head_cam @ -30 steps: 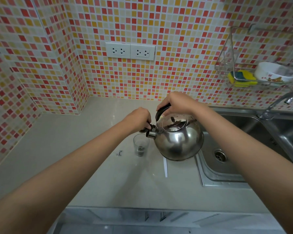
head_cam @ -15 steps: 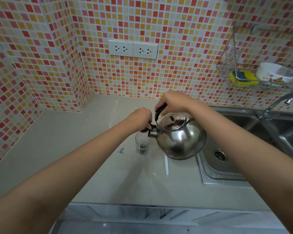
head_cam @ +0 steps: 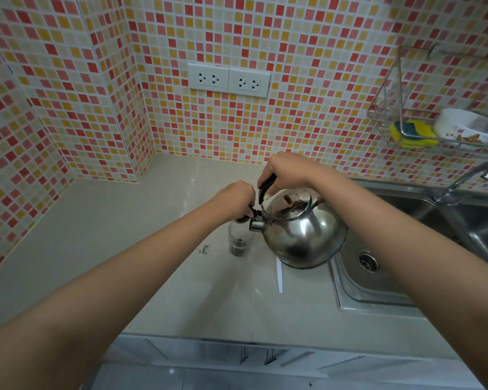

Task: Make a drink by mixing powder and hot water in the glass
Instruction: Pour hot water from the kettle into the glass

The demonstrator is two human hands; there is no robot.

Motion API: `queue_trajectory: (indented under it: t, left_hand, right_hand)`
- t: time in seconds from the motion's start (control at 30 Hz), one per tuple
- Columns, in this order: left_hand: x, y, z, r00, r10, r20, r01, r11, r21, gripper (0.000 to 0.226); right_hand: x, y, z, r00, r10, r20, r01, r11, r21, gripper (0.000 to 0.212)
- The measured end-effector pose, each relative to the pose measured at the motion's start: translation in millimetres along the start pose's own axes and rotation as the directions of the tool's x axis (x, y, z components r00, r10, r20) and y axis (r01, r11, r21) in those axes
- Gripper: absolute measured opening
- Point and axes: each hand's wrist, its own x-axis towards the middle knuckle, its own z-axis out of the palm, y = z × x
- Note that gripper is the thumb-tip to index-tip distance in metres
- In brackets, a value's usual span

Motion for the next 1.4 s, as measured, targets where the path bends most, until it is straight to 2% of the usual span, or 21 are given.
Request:
queue_trajectory:
  t: [1.4]
  left_hand:
    - [1, 2, -6, 1.0, 0.011, -0.008, -0.011, 1.0, -0.001, 0.027]
  right_hand:
    - [12, -5, -12, 0.996, -0.019, 0.083, 0.024, 0.998, -0.065, 0.03]
